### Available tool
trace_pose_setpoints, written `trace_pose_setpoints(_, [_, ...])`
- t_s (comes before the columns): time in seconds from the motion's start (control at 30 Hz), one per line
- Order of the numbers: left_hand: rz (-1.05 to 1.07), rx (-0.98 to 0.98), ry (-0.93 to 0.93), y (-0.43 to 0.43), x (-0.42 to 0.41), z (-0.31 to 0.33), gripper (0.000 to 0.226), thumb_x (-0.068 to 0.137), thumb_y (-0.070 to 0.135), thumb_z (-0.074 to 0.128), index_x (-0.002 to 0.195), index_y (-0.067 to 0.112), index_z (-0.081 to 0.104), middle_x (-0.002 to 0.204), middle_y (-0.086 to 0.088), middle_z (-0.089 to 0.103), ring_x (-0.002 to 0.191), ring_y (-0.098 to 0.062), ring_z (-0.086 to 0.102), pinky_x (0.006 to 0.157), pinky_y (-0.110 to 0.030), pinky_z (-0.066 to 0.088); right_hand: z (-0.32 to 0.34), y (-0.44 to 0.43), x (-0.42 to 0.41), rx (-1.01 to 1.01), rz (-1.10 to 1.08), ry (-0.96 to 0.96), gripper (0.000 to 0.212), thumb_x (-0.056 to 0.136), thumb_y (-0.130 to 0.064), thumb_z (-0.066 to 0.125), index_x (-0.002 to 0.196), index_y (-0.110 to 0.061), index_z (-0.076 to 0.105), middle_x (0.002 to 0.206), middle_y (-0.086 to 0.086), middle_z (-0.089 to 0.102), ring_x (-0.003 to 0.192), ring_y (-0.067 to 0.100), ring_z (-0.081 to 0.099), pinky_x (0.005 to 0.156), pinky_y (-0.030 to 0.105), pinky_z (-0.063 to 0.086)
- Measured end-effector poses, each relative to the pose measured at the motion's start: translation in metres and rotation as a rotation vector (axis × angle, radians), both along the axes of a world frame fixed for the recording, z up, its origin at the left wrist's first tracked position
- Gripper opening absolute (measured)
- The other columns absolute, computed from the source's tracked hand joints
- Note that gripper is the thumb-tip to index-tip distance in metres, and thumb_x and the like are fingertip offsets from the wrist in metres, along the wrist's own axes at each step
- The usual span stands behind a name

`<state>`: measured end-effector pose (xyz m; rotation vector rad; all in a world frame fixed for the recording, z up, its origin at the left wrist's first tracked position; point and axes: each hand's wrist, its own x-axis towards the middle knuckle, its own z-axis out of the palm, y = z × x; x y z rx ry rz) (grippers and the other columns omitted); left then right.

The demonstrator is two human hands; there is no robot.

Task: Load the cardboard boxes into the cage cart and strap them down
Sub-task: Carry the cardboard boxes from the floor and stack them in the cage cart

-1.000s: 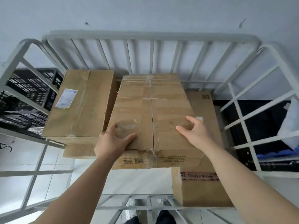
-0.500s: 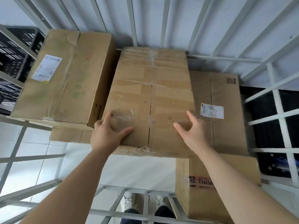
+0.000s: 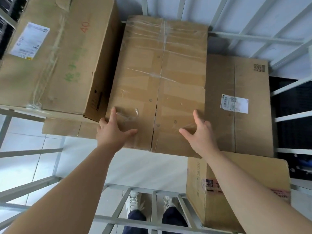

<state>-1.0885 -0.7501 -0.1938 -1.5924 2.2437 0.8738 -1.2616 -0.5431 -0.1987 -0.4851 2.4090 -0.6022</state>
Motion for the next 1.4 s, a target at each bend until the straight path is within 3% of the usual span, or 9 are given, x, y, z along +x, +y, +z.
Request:
trace_pose_setpoints(0.17, [-0.008,-0.01,-0.051,0.003,-0.001,-0.004,0.113,0.07,0.063,0.071,0.151,0.036,-0.003,0.152,-0.022,0.018,0.138,-0.04,0.021,0.111,-0.053,0.029,-0.006,-0.001,0.0,0.01,0.003,-0.01,0.085,0.085,-0.051,0.061,0.151,-0.036,0.01,0.135,0.014,0.037,0.108,0.029,0.054,0.086,0.033,0.043])
trace_pose_setpoints(0.27, [-0.025,-0.029,-0.07,0.005,-0.001,-0.002,0.11,0.072,0.063,0.069,0.151,0.032,0.0,0.153,-0.022,0.015,0.14,-0.039,0.019,0.112,-0.052,0.027,-0.003,-0.005,-0.002,0.055,0.015,-0.025,0.082,0.086,-0.05,0.06,0.15,-0.036,0.01,0.145,0.015,0.028,0.121,0.032,0.048,0.091,0.036,0.043])
trace_pose_setpoints(0.37, [-0.096,-0.11,-0.106,0.008,-0.004,0.008,0.092,0.078,0.058,0.066,0.149,0.024,0.019,0.153,-0.017,0.02,0.139,-0.037,0.022,0.112,-0.048,0.027,0.009,-0.009,-0.002,0.11,0.061,0.059,0.07,0.089,-0.043,0.059,0.149,-0.027,0.026,0.155,0.017,0.015,0.14,0.033,0.026,0.109,0.043,0.032])
trace_pose_setpoints(0.43, [-0.16,-0.168,-0.068,0.01,-0.008,0.023,0.071,0.083,0.051,0.063,0.141,0.021,0.037,0.149,-0.011,0.034,0.135,-0.034,0.03,0.109,-0.047,0.031,0.023,-0.009,-0.002,0.087,0.075,0.128,0.06,0.092,-0.038,0.057,0.145,-0.019,0.037,0.157,0.014,0.017,0.143,0.028,0.02,0.113,0.043,0.028])
trace_pose_setpoints(0.7, [-0.417,-0.366,0.192,0.029,-0.033,0.137,0.044,0.093,0.04,0.053,0.128,0.016,0.058,0.121,-0.006,0.064,0.113,-0.028,0.055,0.093,-0.038,0.042,0.132,-0.003,-0.01,-0.067,0.203,0.367,0.049,0.096,-0.03,0.051,0.139,-0.008,0.045,0.147,0.008,0.041,0.138,0.022,0.035,0.11,0.034,0.03])
trace_pose_setpoints(0.9, [-0.571,-0.496,0.358,0.039,-0.041,0.238,0.037,0.09,0.038,0.058,0.119,0.015,0.065,0.104,-0.005,0.07,0.097,-0.03,0.061,0.085,-0.038,0.046,0.243,0.016,0.003,-0.147,0.163,0.568,0.042,0.094,-0.024,0.056,0.131,-0.004,0.054,0.132,0.009,0.057,0.124,0.024,0.05,0.099,0.025,0.034])
trace_pose_setpoints(1.1, [-0.744,-0.531,0.465,0.062,-0.034,0.322,0.039,0.091,0.044,0.054,0.121,0.022,0.063,0.114,0.001,0.068,0.103,-0.024,0.061,0.09,-0.038,0.046,0.337,0.053,0.038,-0.096,0.041,0.662,0.049,0.097,-0.035,0.046,0.139,-0.011,0.046,0.143,0.003,0.048,0.133,0.018,0.041,0.108,0.029,0.03])
trace_pose_setpoints(1.3, [-0.998,-0.489,0.533,0.109,-0.013,0.386,0.035,0.093,0.045,0.047,0.115,0.022,0.062,0.114,0.005,0.065,0.106,-0.023,0.057,0.088,-0.034,0.041,0.411,0.111,0.107,-0.086,-0.156,0.786,0.036,0.094,-0.029,0.053,0.121,-0.005,0.059,0.117,0.009,0.064,0.109,0.025,0.06,0.089,0.034,0.048])
trace_pose_setpoints(1.4, [-1.094,-0.458,0.597,0.143,0.0,0.411,0.028,0.091,0.039,0.051,0.107,0.02,0.064,0.109,0.004,0.066,0.103,-0.024,0.058,0.084,-0.033,0.041,0.43,0.145,0.145,-0.032,-0.262,0.79,0.043,0.095,-0.032,0.05,0.129,-0.005,0.055,0.13,0.008,0.059,0.122,0.021,0.053,0.101,0.032,0.041])
